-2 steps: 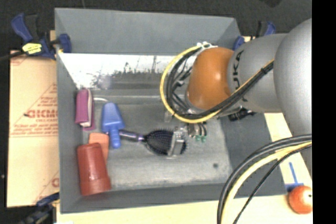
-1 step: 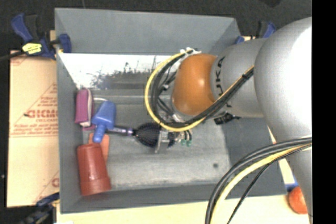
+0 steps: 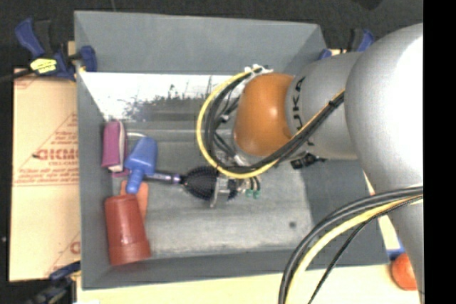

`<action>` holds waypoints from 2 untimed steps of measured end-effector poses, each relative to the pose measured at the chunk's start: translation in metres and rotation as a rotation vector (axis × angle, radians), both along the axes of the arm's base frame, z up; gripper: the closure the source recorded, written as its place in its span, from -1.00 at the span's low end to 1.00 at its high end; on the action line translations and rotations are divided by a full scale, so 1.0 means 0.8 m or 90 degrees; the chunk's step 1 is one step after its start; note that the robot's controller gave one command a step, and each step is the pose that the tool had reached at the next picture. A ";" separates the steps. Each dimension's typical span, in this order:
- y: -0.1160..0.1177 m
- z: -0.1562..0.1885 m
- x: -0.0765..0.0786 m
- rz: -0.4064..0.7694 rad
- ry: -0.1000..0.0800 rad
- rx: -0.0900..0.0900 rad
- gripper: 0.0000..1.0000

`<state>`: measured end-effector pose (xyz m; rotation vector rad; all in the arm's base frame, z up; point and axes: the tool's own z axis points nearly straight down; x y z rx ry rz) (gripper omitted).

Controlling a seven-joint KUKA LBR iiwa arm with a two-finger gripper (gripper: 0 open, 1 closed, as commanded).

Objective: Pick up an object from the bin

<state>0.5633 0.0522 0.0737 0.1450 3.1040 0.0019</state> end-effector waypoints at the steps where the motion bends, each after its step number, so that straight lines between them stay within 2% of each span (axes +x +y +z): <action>1: -0.013 0.082 -0.031 0.193 -0.006 -0.008 1.00; 2: -0.010 0.069 -0.023 0.163 -0.008 -0.007 1.00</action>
Offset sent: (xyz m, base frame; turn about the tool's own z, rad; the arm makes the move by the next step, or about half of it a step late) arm -0.0101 0.0034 0.0131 -0.0190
